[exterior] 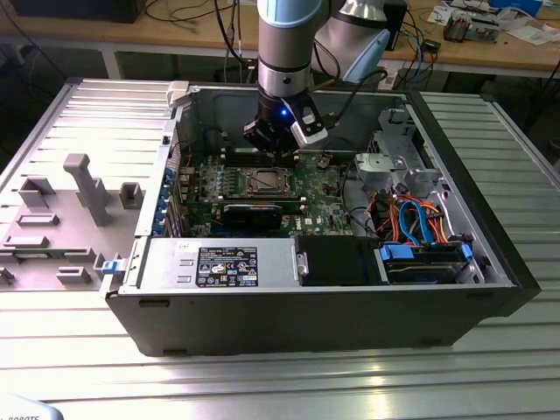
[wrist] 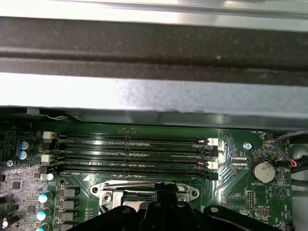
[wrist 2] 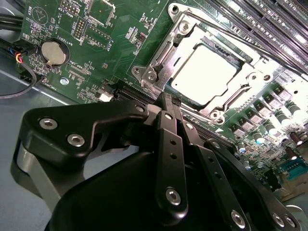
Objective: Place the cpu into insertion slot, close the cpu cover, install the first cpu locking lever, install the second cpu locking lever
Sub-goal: 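Install the second cpu locking lever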
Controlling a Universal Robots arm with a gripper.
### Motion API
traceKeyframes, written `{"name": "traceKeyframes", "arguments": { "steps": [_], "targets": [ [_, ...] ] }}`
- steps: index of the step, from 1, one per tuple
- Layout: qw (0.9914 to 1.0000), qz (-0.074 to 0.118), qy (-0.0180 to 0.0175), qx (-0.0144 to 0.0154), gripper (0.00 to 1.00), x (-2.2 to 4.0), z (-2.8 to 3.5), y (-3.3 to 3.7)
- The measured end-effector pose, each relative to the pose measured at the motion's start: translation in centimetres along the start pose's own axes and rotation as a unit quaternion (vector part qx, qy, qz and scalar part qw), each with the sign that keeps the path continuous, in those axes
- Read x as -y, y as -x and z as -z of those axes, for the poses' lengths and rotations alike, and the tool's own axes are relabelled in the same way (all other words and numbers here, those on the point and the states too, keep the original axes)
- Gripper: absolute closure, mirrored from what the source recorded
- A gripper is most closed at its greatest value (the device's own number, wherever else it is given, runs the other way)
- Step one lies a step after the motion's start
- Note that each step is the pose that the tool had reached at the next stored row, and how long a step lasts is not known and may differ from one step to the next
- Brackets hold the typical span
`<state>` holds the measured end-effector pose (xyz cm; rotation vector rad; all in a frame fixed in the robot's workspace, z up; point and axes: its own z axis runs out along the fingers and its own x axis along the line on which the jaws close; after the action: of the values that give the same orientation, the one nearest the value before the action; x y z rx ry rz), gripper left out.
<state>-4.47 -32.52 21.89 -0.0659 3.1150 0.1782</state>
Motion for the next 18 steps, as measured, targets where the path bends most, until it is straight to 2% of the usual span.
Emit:
{"name": "traceKeyframes", "arguments": {
  "steps": [8, 18],
  "targets": [
    [1.00000, 0.000, 0.0000, 0.0001, 0.89, 0.51, 0.05, -0.02],
    [1.00000, 0.000, 0.0000, 0.0000, 0.89, 0.54, 0.07, -0.02]
  ]
}}
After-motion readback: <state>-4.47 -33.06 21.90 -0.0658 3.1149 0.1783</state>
